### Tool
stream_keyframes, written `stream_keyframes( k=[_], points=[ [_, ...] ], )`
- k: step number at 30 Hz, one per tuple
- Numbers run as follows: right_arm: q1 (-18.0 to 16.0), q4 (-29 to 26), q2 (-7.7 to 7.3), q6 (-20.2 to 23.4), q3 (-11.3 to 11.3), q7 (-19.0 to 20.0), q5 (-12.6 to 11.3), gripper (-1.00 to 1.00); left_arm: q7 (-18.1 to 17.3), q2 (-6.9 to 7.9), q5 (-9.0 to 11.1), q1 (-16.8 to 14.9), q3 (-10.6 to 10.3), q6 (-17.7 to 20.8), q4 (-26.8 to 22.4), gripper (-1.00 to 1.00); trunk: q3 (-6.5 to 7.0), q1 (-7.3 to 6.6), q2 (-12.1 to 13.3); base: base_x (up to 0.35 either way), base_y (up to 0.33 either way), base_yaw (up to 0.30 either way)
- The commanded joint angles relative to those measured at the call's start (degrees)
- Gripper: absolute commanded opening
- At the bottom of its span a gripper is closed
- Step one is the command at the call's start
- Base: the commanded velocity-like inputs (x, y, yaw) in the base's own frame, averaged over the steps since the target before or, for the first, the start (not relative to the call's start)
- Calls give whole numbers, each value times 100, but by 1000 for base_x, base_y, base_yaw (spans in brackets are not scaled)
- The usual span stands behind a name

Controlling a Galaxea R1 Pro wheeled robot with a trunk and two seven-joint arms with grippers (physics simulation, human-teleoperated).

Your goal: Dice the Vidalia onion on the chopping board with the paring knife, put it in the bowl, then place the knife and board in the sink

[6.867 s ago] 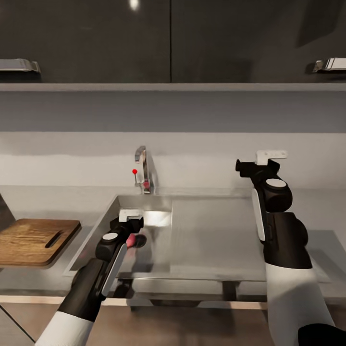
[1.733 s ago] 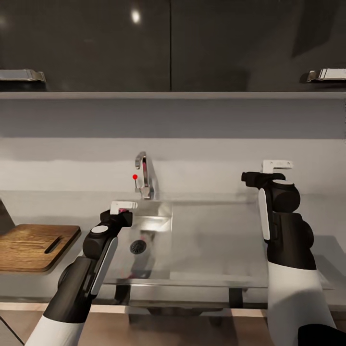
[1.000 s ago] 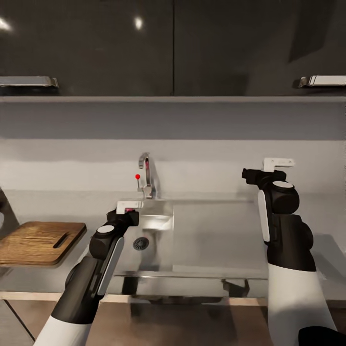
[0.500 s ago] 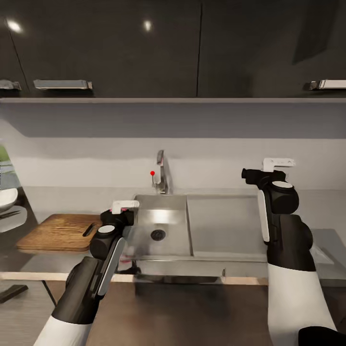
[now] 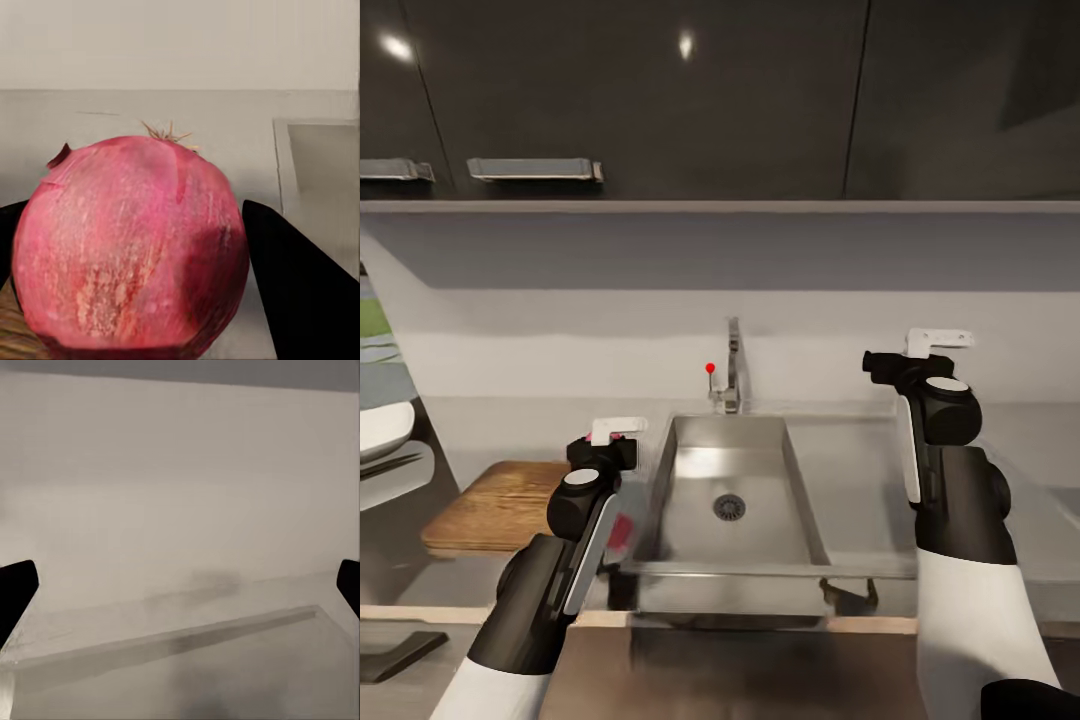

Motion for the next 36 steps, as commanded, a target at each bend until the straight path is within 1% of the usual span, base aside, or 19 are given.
stream_keyframes(
  k=[1, 4, 10, 18, 25, 27, 29, 36],
  points=[
    [-6, -3, 5, 29, -2, 5, 24, 100, 37, 2, 27, -5, -7, 23, -5, -100, -7, 2, -4, 224, 262, 0],
    [-6, 16, 5, 29, -2, 5, 24, 100, 35, -3, 28, -5, -7, 27, -6, -100, -7, 2, -4, 175, 268, 0],
    [-6, 54, 5, 29, -2, 9, 24, 100, 42, -20, 28, -5, -7, 25, -6, -100, -7, 2, -4, 38, 286, 0],
    [-6, 113, 13, 29, 2, 14, 24, 100, 43, -24, 28, -5, -7, 24, -6, -100, -7, 2, -4, -84, 283, 0],
    [-6, 135, 13, 29, -1, 14, 24, 100, 46, -24, 28, -5, -28, 42, -6, -100, -7, 2, -4, -16, 282, 0],
    [-6, 136, 13, 29, -2, 14, 24, 100, 46, -24, 28, -5, -116, 52, -3, -100, -7, 2, -4, 8, 249, 0],
    [-6, 142, 13, 29, -1, 14, 24, 100, 47, -18, 28, -5, -300, 63, 0, -100, -7, 2, -4, 71, 193, 0],
    [-6, 145, 8, 29, -2, 14, 24, 100, 44, -10, 38, -5, -521, 67, 3, -100, -7, 2, -4, 37, 69, 0]
  ],
)
